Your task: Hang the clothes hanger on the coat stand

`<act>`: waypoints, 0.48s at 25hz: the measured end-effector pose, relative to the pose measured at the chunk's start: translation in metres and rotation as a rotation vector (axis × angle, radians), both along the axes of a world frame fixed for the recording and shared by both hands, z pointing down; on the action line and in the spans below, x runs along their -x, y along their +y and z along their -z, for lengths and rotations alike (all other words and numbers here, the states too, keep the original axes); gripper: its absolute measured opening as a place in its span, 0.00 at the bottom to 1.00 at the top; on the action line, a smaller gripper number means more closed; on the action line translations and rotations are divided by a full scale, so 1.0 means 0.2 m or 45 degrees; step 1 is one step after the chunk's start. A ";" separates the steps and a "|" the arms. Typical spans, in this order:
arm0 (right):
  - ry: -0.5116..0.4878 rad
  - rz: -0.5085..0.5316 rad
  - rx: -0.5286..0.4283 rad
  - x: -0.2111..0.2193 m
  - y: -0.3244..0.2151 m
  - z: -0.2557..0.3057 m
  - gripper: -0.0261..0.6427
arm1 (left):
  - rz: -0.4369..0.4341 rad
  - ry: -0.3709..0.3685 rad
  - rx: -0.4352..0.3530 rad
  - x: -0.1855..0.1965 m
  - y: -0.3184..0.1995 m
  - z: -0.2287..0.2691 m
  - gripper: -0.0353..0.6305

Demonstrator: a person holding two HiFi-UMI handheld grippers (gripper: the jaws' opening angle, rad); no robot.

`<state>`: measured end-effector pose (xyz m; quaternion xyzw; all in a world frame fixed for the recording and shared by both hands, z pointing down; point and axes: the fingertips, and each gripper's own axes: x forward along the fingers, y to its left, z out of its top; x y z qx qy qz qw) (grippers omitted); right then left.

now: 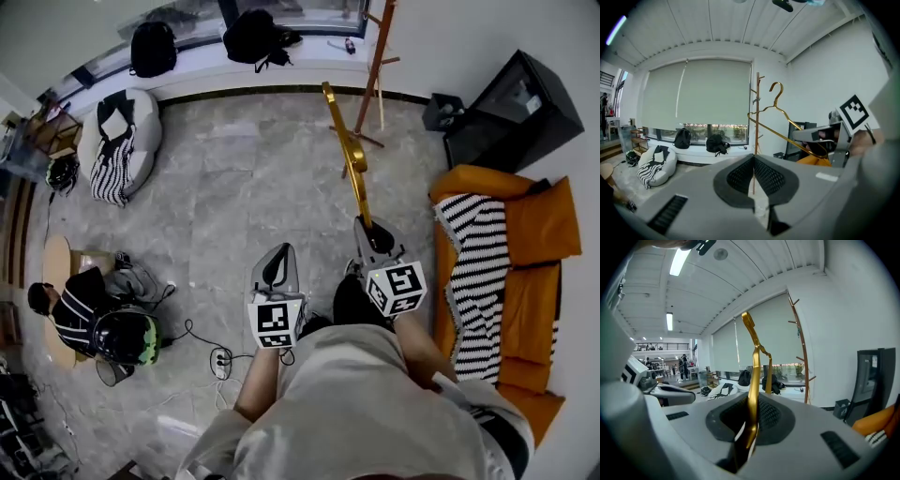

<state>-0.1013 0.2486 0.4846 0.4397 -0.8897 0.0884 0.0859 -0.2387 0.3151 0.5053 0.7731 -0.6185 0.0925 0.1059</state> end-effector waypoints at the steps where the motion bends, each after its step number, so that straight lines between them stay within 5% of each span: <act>1: 0.014 0.012 -0.002 -0.01 -0.04 0.00 0.07 | -0.008 -0.004 0.003 -0.03 -0.05 0.01 0.07; 12: -0.043 0.068 0.139 -0.34 -0.60 -0.03 0.07 | -0.127 -0.014 0.064 -0.43 -0.70 0.02 0.07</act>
